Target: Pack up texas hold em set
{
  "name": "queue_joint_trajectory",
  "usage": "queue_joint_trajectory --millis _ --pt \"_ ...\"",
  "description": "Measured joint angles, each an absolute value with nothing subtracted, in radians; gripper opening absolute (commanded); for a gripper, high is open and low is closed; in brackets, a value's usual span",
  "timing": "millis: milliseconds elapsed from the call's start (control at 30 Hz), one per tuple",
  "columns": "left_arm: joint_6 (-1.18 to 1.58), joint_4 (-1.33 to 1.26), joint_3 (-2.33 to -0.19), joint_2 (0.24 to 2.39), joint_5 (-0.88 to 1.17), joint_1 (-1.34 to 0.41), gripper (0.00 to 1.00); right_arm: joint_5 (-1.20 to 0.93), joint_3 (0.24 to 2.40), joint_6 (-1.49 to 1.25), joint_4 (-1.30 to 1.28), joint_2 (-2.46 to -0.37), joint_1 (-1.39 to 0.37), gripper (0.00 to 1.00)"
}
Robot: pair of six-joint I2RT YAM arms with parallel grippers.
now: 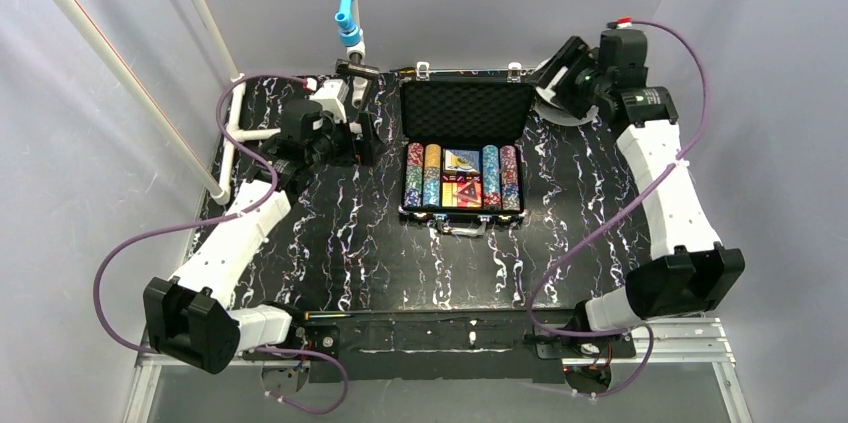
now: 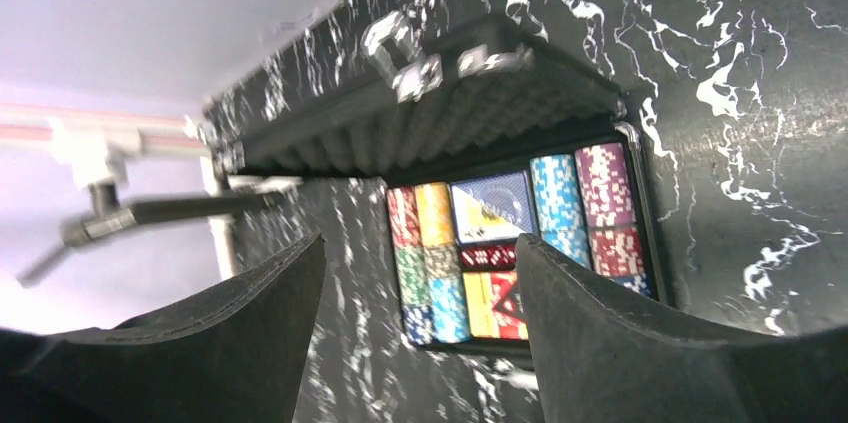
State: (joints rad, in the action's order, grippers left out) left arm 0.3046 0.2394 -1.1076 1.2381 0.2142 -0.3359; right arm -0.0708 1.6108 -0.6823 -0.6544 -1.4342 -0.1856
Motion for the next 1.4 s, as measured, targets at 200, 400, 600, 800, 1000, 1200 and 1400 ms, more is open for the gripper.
queue_joint_trajectory --millis 200,400,600,800,1000,1200,1400 --pt "0.261 0.23 -1.083 1.216 0.176 -0.338 0.98 -0.191 1.565 -0.919 -0.545 -1.501 -0.035 0.73" --pt "0.251 0.217 -1.083 1.209 0.167 -0.338 0.98 -0.353 1.45 -1.118 -0.418 -1.539 0.057 0.71" --pt "0.251 0.216 -1.083 1.209 0.168 -0.338 0.98 -0.468 1.327 -1.353 -0.237 -1.58 0.091 0.68" --pt "0.251 0.216 -1.083 1.202 0.167 -0.338 0.98 -0.52 1.331 -1.53 -0.14 -1.678 0.089 0.68" --pt "0.251 0.216 -1.083 1.185 0.167 -0.338 0.98 -0.521 1.345 -1.631 -0.1 -1.692 0.08 0.66" --pt "0.251 0.216 -1.083 1.181 0.167 -0.338 0.98 -0.523 1.375 -1.701 -0.076 -1.731 0.046 0.63" --pt "0.251 0.216 -1.083 1.178 0.163 -0.338 0.98 -0.52 1.375 -1.747 -0.061 -1.765 0.012 0.51"
